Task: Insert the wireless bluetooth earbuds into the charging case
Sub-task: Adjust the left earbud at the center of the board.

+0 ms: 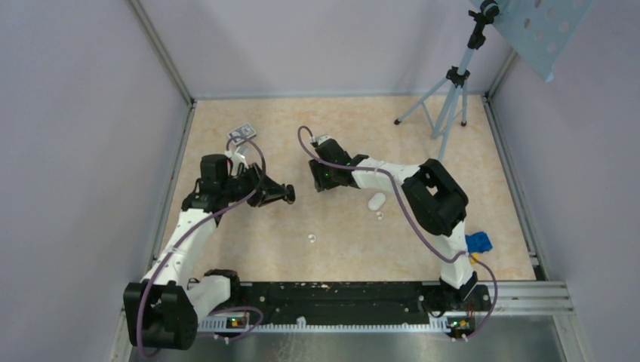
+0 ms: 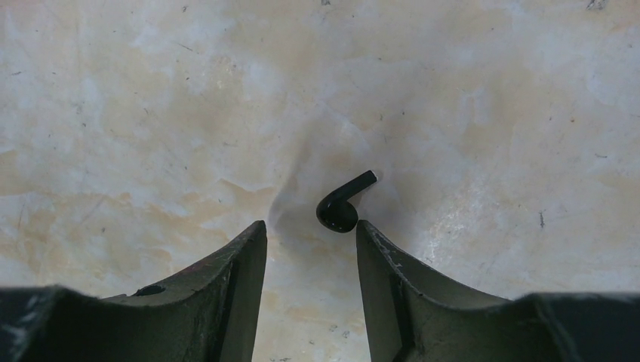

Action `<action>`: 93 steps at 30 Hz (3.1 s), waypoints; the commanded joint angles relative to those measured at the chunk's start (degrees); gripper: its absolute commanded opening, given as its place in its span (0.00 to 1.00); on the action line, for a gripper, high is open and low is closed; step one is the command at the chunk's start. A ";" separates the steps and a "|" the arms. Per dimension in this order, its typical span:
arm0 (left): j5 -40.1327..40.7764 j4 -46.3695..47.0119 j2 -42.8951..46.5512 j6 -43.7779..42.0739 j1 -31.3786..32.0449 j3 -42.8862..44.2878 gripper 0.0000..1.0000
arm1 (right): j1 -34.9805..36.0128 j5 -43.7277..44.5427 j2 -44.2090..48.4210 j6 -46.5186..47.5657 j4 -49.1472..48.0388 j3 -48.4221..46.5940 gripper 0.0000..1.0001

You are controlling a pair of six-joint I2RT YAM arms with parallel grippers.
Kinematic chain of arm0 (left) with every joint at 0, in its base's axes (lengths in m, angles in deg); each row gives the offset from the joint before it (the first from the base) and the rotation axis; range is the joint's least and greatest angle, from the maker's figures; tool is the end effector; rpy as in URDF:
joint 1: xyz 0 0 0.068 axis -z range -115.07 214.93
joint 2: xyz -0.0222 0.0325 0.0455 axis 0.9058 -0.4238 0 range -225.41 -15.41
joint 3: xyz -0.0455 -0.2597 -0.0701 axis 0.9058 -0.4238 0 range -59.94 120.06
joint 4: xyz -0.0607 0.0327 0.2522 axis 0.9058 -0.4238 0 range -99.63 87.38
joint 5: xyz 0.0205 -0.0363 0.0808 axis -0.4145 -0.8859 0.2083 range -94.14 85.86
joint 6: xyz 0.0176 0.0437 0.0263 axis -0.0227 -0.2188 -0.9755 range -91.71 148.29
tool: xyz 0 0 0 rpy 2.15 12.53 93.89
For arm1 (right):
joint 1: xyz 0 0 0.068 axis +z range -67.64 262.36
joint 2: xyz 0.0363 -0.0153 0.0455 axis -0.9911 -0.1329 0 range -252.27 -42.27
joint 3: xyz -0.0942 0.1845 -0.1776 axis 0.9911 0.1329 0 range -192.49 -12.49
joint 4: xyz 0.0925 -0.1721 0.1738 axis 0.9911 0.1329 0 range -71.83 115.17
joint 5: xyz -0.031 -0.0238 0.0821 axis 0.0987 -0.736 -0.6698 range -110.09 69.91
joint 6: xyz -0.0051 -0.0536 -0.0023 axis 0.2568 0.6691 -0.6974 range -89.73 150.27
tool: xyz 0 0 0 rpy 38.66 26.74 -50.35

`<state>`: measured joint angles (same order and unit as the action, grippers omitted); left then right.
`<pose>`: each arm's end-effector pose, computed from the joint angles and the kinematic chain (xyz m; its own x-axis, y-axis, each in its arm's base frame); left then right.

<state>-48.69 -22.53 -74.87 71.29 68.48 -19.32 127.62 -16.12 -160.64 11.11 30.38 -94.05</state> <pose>0.2127 -0.0383 0.2564 -0.8594 -0.4335 -0.2710 0.0058 0.5218 -0.8530 0.3181 0.3175 0.1644 -0.7241 -0.2655 -0.6366 -0.4647 0.8698 0.1659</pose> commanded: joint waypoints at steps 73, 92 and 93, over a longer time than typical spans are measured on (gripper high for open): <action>-1.68 -4.35 3.73 -2.84 -3.11 2.77 0.00 | 1.61 -8.95 -12.39 40.43 5.53 -21.35 0.40; -1.98 -4.40 3.83 -3.04 -3.11 2.42 0.00 | 1.64 -6.75 -14.17 37.66 5.63 -23.53 0.24; -2.02 -4.36 3.85 -3.02 -3.11 2.32 0.00 | 1.62 -6.63 -14.02 37.36 5.37 -23.12 0.24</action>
<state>-49.72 -27.55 -72.14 69.02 65.73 -18.77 128.75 -23.79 -174.91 49.71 37.48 -116.79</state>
